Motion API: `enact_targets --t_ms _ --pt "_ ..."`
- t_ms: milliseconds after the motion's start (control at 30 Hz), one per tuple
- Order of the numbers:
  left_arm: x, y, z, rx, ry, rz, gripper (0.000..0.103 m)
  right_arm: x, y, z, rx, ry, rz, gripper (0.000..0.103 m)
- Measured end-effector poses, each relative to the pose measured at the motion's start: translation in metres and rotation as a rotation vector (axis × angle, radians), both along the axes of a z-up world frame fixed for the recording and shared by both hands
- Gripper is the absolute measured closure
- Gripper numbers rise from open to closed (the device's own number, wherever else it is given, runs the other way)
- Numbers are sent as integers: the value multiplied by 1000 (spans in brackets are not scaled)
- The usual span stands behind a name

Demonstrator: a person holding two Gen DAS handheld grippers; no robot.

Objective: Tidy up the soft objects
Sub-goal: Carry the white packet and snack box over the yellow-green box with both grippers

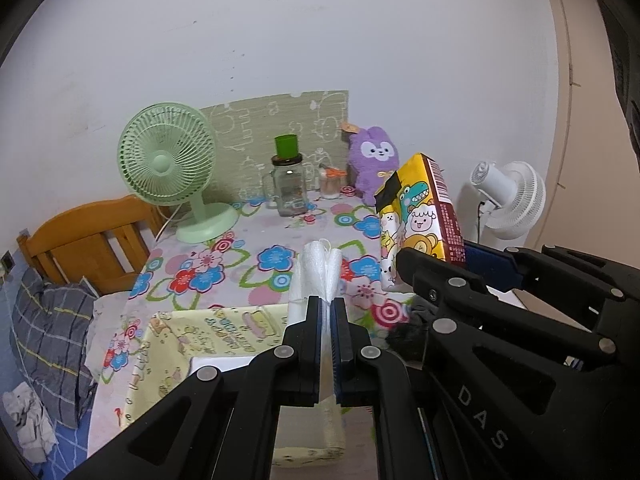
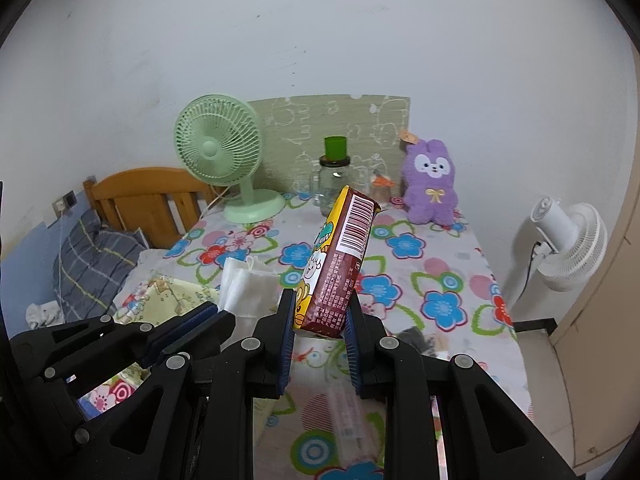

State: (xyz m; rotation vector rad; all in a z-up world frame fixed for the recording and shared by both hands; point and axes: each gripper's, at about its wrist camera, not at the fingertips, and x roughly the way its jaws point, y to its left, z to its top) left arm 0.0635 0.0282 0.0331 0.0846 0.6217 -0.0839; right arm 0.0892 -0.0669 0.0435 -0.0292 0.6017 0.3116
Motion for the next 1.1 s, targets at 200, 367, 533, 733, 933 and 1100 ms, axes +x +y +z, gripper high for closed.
enact_targets --t_ms 200,367,533,733,933,1100 --pt "3 26 -6 1 11 42 102 4 25 -6 1 8 47 77" --pt "8 46 -16 4 30 75 102 9 47 -14 -7 28 85 77" --pt "12 64 -28 9 54 103 102 13 67 -24 -19 52 116 77" --pt "18 82 -46 16 91 132 102 20 87 -39 -39 91 154 77" --pt "21 95 -65 1 148 158 100 24 102 -57 -50 140 179 77" --pt "23 103 -80 5 189 170 100 27 111 -73 -53 186 189 77"
